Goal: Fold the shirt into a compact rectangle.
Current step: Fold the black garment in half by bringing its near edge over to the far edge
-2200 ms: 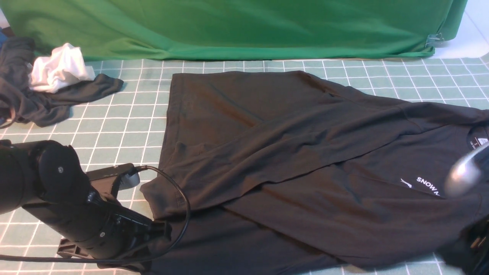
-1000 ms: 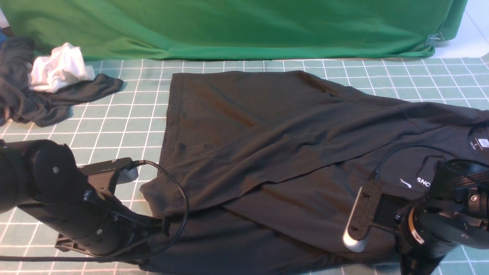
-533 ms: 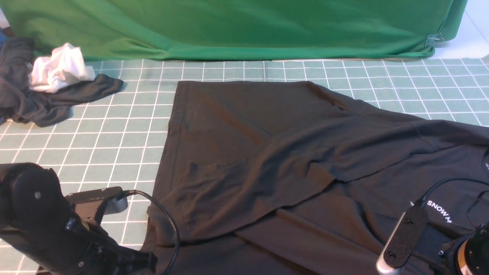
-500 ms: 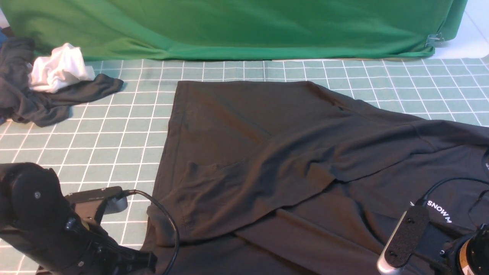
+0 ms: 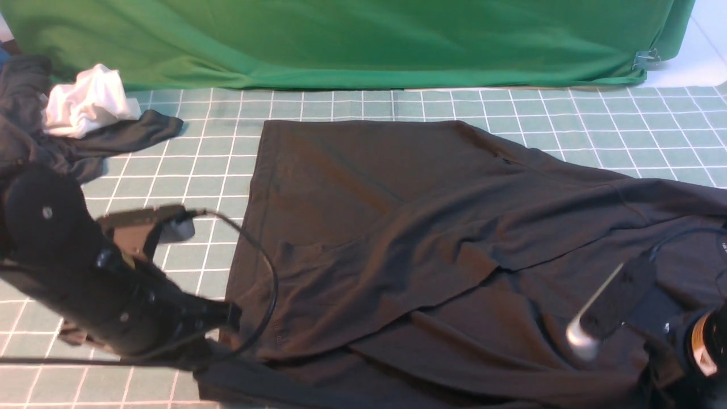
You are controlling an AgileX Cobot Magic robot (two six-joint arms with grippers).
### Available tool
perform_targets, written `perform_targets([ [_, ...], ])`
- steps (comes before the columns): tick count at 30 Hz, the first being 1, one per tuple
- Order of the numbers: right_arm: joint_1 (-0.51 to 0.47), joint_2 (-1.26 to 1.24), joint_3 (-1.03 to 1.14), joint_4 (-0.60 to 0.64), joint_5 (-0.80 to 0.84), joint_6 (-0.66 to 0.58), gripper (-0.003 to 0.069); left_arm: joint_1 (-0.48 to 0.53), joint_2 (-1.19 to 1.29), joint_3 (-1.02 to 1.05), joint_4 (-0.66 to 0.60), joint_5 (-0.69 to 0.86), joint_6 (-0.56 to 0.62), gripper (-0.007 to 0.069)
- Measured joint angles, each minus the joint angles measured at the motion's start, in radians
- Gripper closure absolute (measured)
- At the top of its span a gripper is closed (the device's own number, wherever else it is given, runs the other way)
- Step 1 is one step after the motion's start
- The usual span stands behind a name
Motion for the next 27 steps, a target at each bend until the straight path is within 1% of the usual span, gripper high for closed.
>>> perform_targets([
  [9, -0.108, 0.007, -0.121, -0.001, -0.012, -0.033, 0.0634, 0.000, 0.016, -0.146, 0.005, -0.037, -0.042, 0.0613],
  [13, -0.139, 0.039, -0.170, -0.001, -0.013, -0.035, 0.0634, 0.005, 0.052, -0.179, 0.007, -0.064, -0.052, 0.0613],
  [18, -0.179, 0.136, -0.264, 0.001, -0.020, -0.035, 0.0634, 0.061, 0.158, -0.248, -0.002, -0.114, -0.054, 0.0613],
  [19, -0.191, 0.171, -0.297, 0.001, -0.020, -0.035, 0.0634, 0.084, 0.184, -0.272, -0.002, -0.122, -0.054, 0.0613],
  [20, -0.193, 0.176, -0.302, 0.001, -0.020, -0.035, 0.0634, 0.084, 0.188, -0.276, -0.002, -0.123, -0.054, 0.0613],
  [23, -0.229, 0.266, -0.401, 0.004, -0.020, -0.035, 0.0634, 0.138, 0.252, -0.348, -0.004, -0.137, -0.053, 0.0613],
  [27, -0.257, 0.336, -0.482, 0.005, -0.016, -0.035, 0.0634, 0.158, 0.306, -0.388, -0.025, -0.138, -0.023, 0.0613],
])
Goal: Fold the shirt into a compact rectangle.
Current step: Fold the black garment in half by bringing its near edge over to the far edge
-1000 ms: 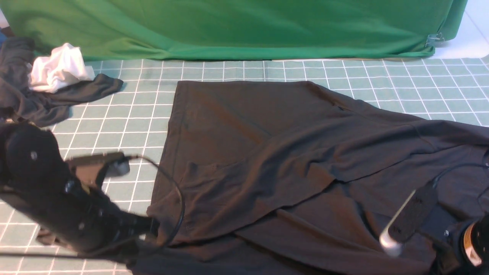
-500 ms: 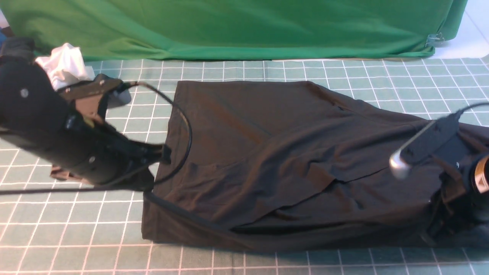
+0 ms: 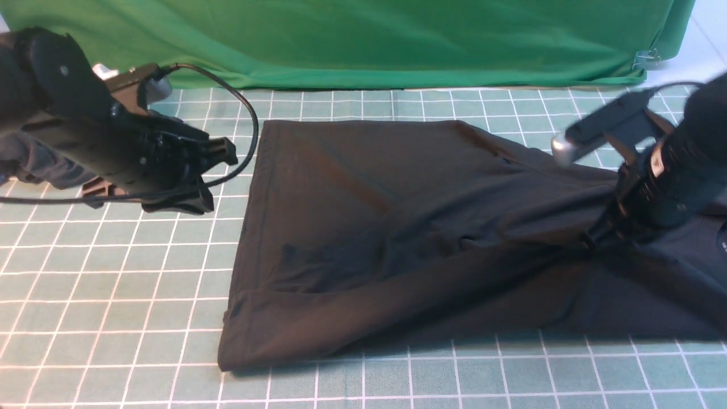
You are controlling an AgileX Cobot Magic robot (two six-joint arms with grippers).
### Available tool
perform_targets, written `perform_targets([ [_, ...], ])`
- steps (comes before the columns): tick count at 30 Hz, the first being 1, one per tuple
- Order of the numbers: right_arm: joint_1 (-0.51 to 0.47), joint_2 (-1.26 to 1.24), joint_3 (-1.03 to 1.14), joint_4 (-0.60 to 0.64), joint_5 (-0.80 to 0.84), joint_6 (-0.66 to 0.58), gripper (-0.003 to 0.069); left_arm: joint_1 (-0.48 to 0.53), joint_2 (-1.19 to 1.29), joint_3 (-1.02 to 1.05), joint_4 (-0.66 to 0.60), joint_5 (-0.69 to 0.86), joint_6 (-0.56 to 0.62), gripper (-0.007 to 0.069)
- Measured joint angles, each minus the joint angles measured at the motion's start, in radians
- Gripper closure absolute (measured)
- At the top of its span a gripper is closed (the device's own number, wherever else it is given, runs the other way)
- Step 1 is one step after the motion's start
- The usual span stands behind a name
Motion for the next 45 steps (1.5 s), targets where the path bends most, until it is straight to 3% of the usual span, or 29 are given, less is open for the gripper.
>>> perform_targets([
  [6, -0.008, 0.092, -0.056, 0.014, 0.041, -0.001, 0.0634, -0.008, 0.048, 0.004, -0.085, 0.106, 0.113, 0.0613],
  [14, -0.009, 0.102, -0.057, 0.027, 0.044, -0.004, 0.0634, -0.074, 0.064, 0.070, -0.082, 0.142, 0.141, 0.0582],
  [19, -0.009, 0.102, -0.057, 0.027, 0.044, -0.004, 0.0634, -0.095, 0.068, 0.091, -0.076, 0.158, 0.145, 0.0477],
  [25, -0.009, 0.102, -0.057, 0.027, 0.044, -0.004, 0.0634, -0.097, 0.079, 0.093, -0.070, 0.167, 0.148, 0.0283],
  [30, -0.009, 0.102, -0.057, 0.027, 0.044, -0.004, 0.0634, -0.097, 0.129, 0.093, -0.082, 0.171, 0.153, 0.0232],
  [35, -0.009, 0.102, -0.057, 0.027, 0.044, -0.005, 0.0634, -0.097, 0.145, 0.094, -0.083, 0.156, 0.155, 0.0277],
  [40, -0.009, 0.102, -0.057, 0.027, 0.044, -0.005, 0.0634, -0.097, 0.142, 0.091, -0.084, 0.146, 0.157, 0.0462],
  [45, -0.009, 0.102, -0.057, 0.027, 0.044, -0.005, 0.0634, -0.097, 0.130, 0.090, -0.084, 0.146, 0.159, 0.0583],
])
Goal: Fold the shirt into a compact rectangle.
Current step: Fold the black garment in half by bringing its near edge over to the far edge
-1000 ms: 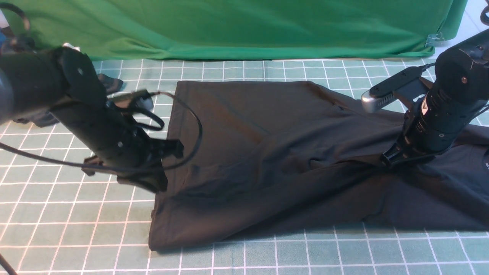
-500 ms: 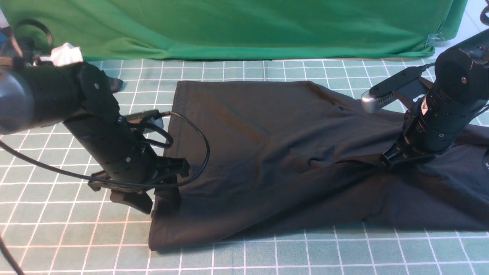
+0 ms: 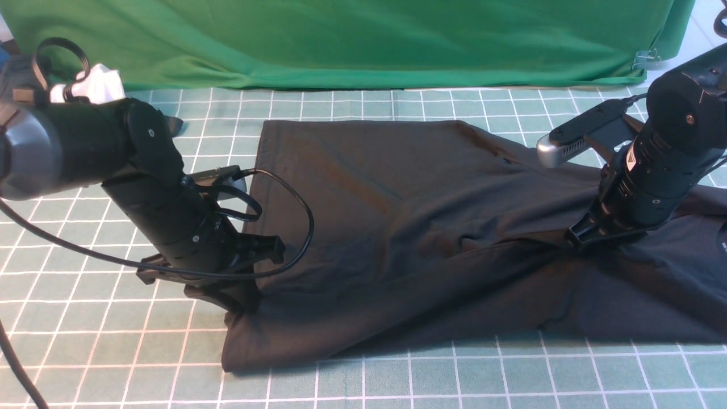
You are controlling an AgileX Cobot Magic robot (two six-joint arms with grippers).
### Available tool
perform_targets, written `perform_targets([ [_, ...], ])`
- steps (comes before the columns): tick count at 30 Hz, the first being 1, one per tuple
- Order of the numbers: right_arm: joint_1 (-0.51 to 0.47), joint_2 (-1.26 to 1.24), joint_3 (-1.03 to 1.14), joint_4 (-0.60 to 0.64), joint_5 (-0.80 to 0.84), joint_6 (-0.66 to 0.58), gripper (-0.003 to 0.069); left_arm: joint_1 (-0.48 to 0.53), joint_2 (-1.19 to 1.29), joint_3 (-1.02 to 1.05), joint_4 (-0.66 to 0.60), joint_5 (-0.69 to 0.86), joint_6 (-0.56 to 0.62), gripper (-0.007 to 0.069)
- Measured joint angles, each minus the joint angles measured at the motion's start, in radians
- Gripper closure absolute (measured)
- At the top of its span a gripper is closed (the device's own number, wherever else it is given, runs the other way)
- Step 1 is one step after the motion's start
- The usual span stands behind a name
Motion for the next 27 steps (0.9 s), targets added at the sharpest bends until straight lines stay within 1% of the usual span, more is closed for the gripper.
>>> perform_targets([
  [1, 0.000, 0.000, 0.000, 0.001, 0.000, 0.000, 0.0634, 0.000, -0.005, -0.001, 0.002, 0.000, 0.000, 0.0601],
  [3, 0.000, 0.000, 0.000, 0.001, 0.000, 0.000, 0.0634, 0.000, -0.017, -0.005, 0.004, 0.000, 0.000, 0.0608],
  [7, 0.000, 0.000, 0.000, 0.001, 0.000, 0.000, 0.0634, 0.000, -0.042, -0.024, 0.011, 0.001, 0.000, 0.0609],
  [12, 0.000, 0.000, -0.039, 0.001, 0.029, -0.003, 0.0634, 0.005, -0.090, -0.105, 0.019, -0.013, -0.001, 0.0610],
  [17, 0.000, 0.000, -0.089, 0.001, 0.035, -0.004, 0.0634, 0.028, -0.095, -0.162, 0.018, -0.077, -0.016, 0.0610],
  [18, 0.000, 0.001, -0.104, 0.001, 0.035, -0.004, 0.0634, 0.043, -0.094, -0.178, 0.013, -0.121, -0.022, 0.0610],
  [21, -0.004, 0.005, -0.122, 0.001, 0.035, -0.004, 0.0634, 0.062, -0.086, -0.204, 0.002, -0.174, -0.033, 0.0610],
  [27, -0.038, 0.075, -0.193, 0.004, 0.024, 0.001, 0.0634, 0.081, -0.015, -0.267, -0.017, -0.261, -0.033, 0.0610],
])
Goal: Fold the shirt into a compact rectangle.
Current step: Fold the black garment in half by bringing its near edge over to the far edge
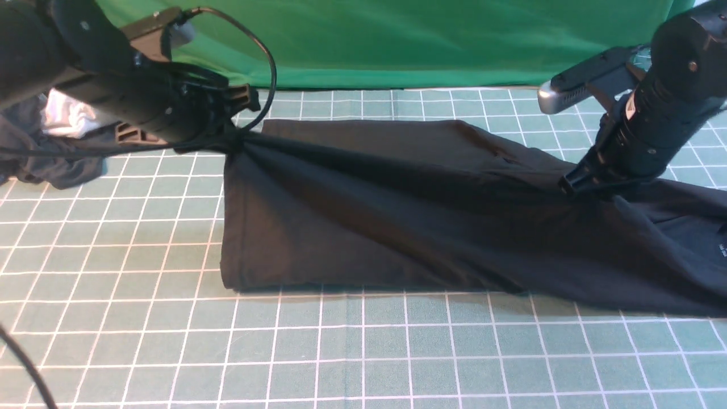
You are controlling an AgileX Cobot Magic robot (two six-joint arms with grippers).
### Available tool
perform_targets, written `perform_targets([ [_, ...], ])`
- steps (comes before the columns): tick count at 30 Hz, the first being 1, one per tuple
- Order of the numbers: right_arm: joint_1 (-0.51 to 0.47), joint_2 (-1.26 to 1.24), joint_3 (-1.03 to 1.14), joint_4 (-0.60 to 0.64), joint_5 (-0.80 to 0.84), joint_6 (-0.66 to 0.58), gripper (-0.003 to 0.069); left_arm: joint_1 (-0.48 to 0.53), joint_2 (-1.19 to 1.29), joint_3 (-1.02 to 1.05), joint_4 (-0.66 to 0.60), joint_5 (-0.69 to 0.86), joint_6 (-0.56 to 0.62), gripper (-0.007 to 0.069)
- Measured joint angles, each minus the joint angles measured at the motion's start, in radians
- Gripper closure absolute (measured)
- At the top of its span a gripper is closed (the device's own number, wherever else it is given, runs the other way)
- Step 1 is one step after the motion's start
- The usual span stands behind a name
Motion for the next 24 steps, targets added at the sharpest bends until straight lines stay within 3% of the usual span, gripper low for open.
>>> perform_targets([
  [19, -0.084, 0.356, -0.375, 0.011, -0.184, -0.001, 0.0630, 0.006, 0.330, -0.164, -0.012, -0.324, 0.000, 0.0610],
  [24, -0.087, 0.397, -0.383, -0.001, -0.306, -0.001, 0.0565, 0.006, 0.383, -0.166, -0.026, -0.393, 0.000, 0.0610],
])
